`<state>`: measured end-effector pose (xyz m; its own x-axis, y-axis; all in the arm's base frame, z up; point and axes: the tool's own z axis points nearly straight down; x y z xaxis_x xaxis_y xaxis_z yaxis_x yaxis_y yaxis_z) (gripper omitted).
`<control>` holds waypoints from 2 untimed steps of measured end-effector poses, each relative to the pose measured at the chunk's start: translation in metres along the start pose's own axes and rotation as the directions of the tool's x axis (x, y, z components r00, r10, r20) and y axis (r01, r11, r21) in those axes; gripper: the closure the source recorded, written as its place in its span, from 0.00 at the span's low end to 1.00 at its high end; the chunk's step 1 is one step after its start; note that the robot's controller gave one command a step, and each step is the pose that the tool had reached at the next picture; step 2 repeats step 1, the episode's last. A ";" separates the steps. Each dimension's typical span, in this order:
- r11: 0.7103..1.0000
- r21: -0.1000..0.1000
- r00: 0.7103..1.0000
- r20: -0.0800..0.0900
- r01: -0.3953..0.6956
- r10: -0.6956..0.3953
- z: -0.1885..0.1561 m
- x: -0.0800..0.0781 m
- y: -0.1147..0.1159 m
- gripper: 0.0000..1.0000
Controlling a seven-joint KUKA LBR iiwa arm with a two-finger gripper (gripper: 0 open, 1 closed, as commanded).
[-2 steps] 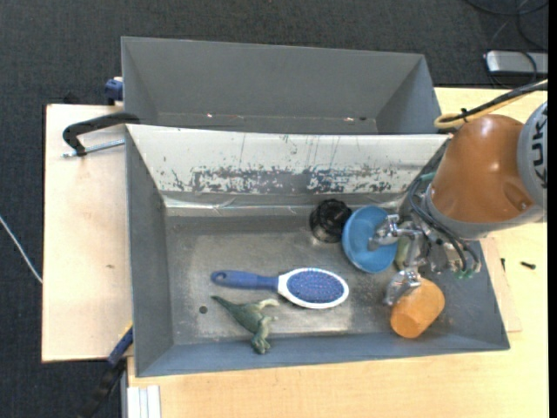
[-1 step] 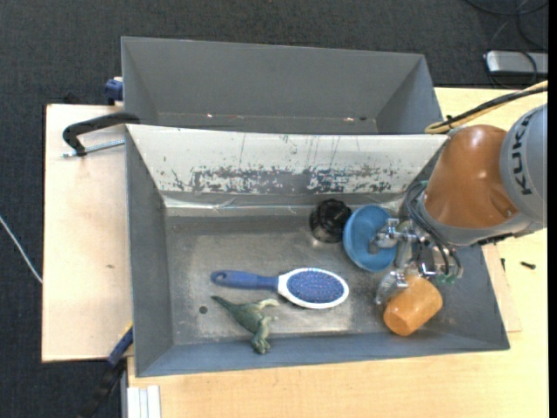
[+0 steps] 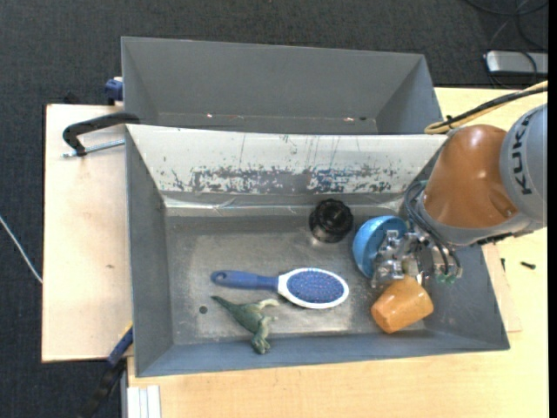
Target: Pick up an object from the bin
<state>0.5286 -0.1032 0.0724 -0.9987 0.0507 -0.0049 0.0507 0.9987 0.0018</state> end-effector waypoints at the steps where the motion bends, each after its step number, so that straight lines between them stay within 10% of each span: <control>1: 0.987 0.005 0.987 0.010 0.158 -0.158 -0.147 -0.050 -0.024 1.00; 2: 0.987 0.005 0.987 0.010 0.158 -0.158 -0.147 -0.050 -0.024 1.00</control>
Offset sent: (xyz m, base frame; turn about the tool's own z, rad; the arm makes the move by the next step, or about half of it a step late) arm 0.0444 -0.0267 0.1408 -0.1590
